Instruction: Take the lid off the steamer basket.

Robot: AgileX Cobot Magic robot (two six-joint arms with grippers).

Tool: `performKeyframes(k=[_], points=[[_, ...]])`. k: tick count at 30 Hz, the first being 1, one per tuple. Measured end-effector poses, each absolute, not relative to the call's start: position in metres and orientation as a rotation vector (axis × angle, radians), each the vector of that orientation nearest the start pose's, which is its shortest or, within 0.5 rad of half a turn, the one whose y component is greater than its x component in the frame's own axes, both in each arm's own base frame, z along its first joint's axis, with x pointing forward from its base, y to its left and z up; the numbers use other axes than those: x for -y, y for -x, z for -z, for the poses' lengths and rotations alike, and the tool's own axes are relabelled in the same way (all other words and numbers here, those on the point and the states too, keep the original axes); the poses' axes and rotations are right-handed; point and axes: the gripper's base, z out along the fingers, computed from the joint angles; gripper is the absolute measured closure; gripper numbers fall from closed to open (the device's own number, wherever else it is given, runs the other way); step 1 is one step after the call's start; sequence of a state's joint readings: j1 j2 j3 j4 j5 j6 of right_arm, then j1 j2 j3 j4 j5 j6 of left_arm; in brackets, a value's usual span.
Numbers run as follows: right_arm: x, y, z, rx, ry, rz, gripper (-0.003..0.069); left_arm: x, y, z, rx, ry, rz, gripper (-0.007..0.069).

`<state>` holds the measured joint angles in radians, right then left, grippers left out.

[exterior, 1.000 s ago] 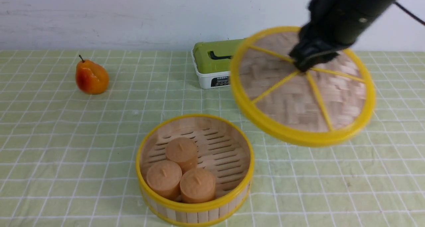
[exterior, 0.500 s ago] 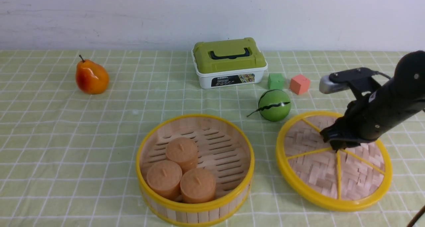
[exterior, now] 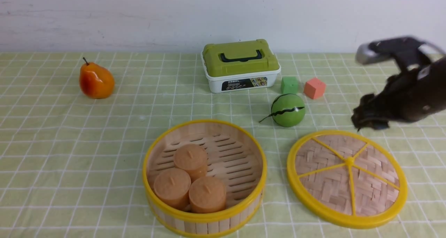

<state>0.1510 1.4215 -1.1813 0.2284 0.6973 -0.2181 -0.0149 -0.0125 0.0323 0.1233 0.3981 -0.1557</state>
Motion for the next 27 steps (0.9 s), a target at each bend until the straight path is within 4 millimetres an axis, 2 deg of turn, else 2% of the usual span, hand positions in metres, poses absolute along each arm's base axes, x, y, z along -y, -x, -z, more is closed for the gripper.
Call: performKeyframes(k=[1,2,4,5,6,7,11,12,13,18,19,24,27], points=[[-0.059,-0.297,-0.332,-2.365,0.298,-0.226,0.0256,-0.004,-0.052,-0.168,-1.897,0.058,-0.007,0.0386],[-0.056,-0.278,-0.357,-2.282,0.297,-0.224,0.0267,-0.004,-0.052,-0.168,-1.897,0.058,-0.007,0.0386],[-0.053,-0.261,-0.373,-2.222,0.295,-0.223,0.0288,-0.004,-0.052,-0.168,-1.897,0.058,-0.007,0.0386],[-0.048,-0.231,-0.391,-2.133,0.289,-0.219,0.0342,-0.004,-0.052,-0.168,-1.897,0.058,-0.007,0.0386],[-0.047,-0.222,-0.391,-2.119,0.288,-0.219,0.0365,-0.004,-0.052,-0.168,-1.897,0.058,-0.007,0.0386],[-0.044,-0.201,-0.396,-2.073,0.285,-0.217,0.0425,-0.004,-0.052,-0.168,-1.897,0.058,-0.007,0.0386],[-0.036,-0.153,-0.386,-2.014,0.281,-0.215,0.0596,-0.004,-0.052,-0.168,-1.897,0.058,-0.007,0.0386],[-0.036,-0.148,-0.381,-2.016,0.281,-0.215,0.0613,-0.004,-0.052,-0.168,-1.897,0.058,-0.007,0.0386],[-0.032,-0.127,-0.374,-1.987,0.279,-0.214,0.0659,-0.004,-0.052,-0.168,-1.897,0.058,-0.007,0.0386],[-0.024,-0.082,-0.363,-1.879,0.282,-0.184,0.0684,-0.004,-0.052,-0.168,-1.897,0.058,-0.007,0.0386],[-0.024,-0.081,-0.363,-1.875,0.282,-0.183,0.0684,-0.004,-0.052,-0.168,-1.897,0.058,-0.007,0.0386],[-0.018,-0.045,-0.356,-1.81,0.294,-0.167,0.0684,-0.004,-0.052,-0.168,-1.897,0.058,-0.007,0.0386],[-0.016,-0.033,-0.35,-1.858,0.302,-0.157,0.0684,-0.004,-0.052,-0.168,-1.897,0.058,-0.007,0.0386]])
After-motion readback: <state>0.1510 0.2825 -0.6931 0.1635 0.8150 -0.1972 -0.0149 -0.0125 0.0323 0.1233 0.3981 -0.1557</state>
